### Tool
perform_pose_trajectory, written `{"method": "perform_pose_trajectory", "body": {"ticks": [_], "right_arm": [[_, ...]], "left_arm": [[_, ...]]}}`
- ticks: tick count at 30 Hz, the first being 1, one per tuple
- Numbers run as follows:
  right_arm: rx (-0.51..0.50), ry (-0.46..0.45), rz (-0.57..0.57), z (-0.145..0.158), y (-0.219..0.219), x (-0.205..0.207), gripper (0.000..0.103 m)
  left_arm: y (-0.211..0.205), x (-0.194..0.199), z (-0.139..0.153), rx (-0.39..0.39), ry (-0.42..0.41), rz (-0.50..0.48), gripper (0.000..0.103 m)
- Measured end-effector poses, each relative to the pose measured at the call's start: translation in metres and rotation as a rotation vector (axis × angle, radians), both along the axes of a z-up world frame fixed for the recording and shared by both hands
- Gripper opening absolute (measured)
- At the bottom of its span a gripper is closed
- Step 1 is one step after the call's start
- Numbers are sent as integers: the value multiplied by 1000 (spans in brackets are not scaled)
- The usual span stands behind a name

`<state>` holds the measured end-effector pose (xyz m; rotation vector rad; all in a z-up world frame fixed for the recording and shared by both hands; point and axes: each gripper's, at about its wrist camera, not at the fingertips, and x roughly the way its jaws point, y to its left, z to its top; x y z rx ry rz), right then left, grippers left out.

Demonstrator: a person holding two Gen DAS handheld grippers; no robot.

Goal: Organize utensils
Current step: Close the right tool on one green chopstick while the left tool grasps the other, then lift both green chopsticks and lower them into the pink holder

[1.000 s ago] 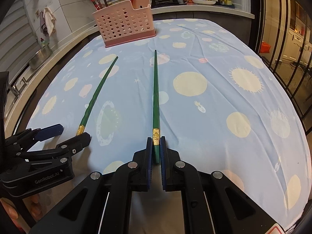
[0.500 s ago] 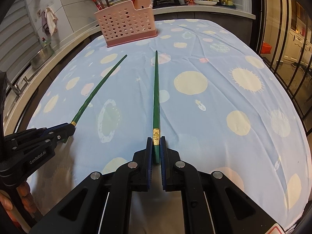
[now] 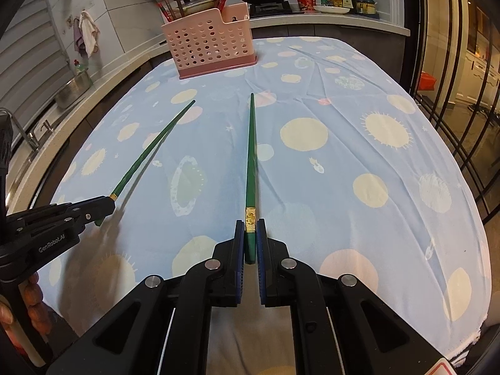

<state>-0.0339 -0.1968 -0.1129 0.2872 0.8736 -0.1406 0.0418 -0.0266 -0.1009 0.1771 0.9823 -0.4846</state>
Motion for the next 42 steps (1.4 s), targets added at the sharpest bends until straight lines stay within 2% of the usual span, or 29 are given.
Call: {"method": "perform_pose_trajectory", "body": {"ticks": [10,27,34,42], "right_arm": [[-10,-91,-10,37,-6,-11,7],[10,-322,-79,126,-50,-29,7],[-31,-400,-101,161,-69,-24,7],[-57,-481,-86,198,-86,11,7]], "left_arm": [[17,-6,32,-41,-49,23,7],[52,-2,116,-149,-221,84,7],[62,13,147,-183,-281,104,7],[57,53,178,-190,-352,117,7]]}}
